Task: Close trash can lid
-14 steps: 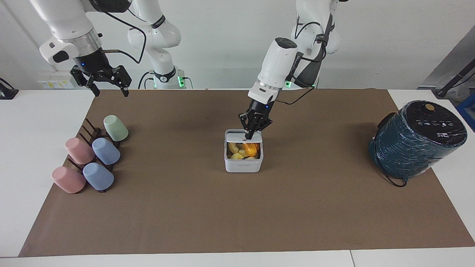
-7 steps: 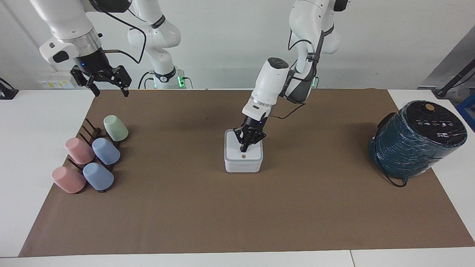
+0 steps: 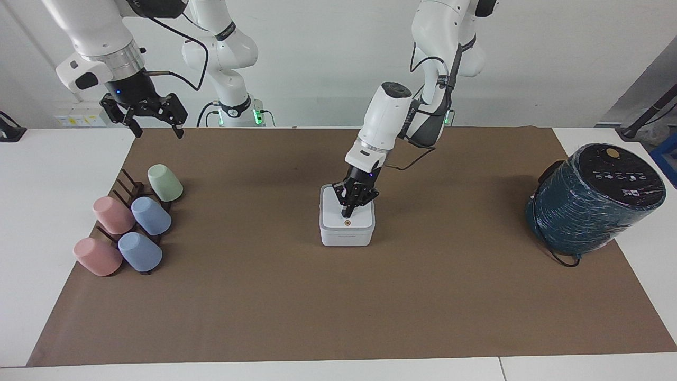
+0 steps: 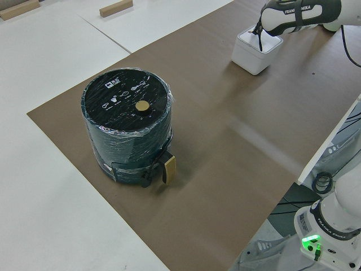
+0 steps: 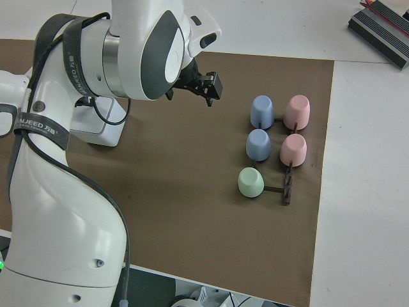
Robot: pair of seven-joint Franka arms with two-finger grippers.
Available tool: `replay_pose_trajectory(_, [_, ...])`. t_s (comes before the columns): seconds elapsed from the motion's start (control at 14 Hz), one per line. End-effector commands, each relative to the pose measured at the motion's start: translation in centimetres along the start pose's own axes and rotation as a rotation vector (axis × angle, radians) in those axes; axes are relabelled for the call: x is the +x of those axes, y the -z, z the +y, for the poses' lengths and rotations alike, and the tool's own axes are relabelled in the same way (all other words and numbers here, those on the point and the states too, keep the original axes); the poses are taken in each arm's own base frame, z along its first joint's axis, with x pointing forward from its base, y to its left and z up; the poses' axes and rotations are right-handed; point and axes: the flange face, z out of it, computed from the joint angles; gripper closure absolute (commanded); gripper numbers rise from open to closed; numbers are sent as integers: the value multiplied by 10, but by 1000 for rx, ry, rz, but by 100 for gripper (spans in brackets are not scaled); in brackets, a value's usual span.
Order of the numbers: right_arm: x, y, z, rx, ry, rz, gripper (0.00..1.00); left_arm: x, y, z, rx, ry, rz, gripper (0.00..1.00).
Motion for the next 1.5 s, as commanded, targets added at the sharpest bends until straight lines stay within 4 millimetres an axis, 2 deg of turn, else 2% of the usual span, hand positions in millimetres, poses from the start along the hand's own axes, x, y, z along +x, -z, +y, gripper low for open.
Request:
replay_pose_trajectory(0.0, [-7,1,1,17,16,10,0,12,-6,7,0,17,-11,88])
replay_pose_trajectory(0.5, [-7,1,1,17,17,10,0,15,-1,10,9,17,-24,88])
replay_pose_trajectory(0.71, [-7,1,1,17,17,10,0,21,13,17,38,15,-62,88])
replay_pose_trajectory(0.86, [-7,1,1,17,17,10,0,42,40,25,78,19,-106,88])
replay_pose_trajectory(1.0, [-7,1,1,16,17,10,0,80,79,12,143,37,-154,88])
replay_pose_trajectory(1.14, [-7,1,1,17,17,10,0,107,116,-3,182,4,-197,88])
replay_pose_trajectory(1.43, [-7,1,1,17,17,10,0,157,211,-90,213,-80,-231,85])
